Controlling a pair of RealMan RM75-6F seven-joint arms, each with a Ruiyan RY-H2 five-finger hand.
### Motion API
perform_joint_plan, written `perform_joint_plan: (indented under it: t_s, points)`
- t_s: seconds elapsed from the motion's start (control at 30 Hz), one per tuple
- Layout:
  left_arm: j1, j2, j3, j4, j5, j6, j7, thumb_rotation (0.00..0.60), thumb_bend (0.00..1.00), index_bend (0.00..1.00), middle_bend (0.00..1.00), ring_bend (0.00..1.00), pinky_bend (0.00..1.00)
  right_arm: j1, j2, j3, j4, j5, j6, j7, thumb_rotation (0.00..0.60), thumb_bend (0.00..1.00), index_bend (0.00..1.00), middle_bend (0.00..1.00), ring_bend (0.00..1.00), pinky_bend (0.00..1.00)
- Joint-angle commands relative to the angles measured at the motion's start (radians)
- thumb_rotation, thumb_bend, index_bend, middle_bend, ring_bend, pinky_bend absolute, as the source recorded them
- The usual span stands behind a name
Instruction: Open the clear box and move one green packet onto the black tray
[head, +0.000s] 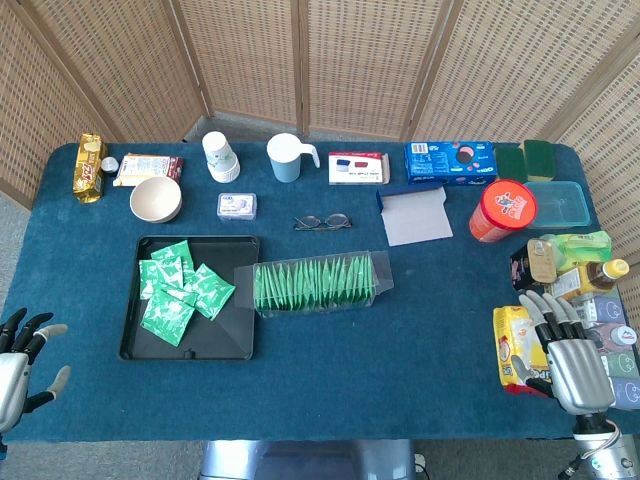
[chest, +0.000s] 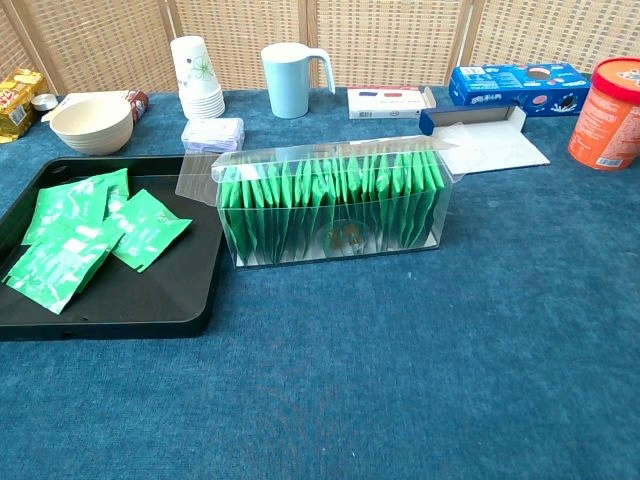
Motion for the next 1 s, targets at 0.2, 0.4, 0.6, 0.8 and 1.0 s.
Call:
perform_joint_plan:
  t_s: [0.2, 0.4, 0.6, 0.8, 1.0]
  points:
    - [-0.004, 0.006, 0.003, -0.003, 0.000, -0.017, -0.009, 0.600, 0.30, 0.27, 0.17, 0.03, 0.09, 0.002, -0.005, 0.000, 0.001, 0.000, -0.005, 0.004, 0.600, 0.35, 0.00, 0.03, 0.00, 0.05]
    - [-0.020, 0.033, -0.006, -0.021, 0.031, -0.019, -0.015, 0.600, 0.30, 0.27, 0.17, 0.03, 0.09, -0.007, -0.005, -0.003, 0.006, -0.001, 0.008, 0.020, 0.600, 0.35, 0.00, 0.03, 0.00, 0.05]
    - [-0.097, 0.075, -0.030, -0.068, 0.048, -0.113, -0.020, 0.600, 0.30, 0.27, 0.17, 0.03, 0.09, -0.021, -0.009, -0.004, 0.017, 0.011, 0.020, 0.040, 0.600, 0.35, 0.00, 0.03, 0.00, 0.05]
    - [-0.220, 0.093, -0.082, -0.124, 0.029, -0.260, 0.039, 0.600, 0.30, 0.26, 0.17, 0.03, 0.10, -0.033, -0.017, -0.005, 0.030, 0.020, 0.029, 0.058, 0.600, 0.35, 0.00, 0.03, 0.00, 0.05]
    - [-0.351, 0.061, -0.148, -0.167, -0.051, -0.409, 0.132, 0.600, 0.28, 0.26, 0.16, 0.03, 0.10, -0.038, -0.020, -0.004, 0.031, 0.022, 0.033, 0.061, 0.600, 0.35, 0.00, 0.03, 0.00, 0.05]
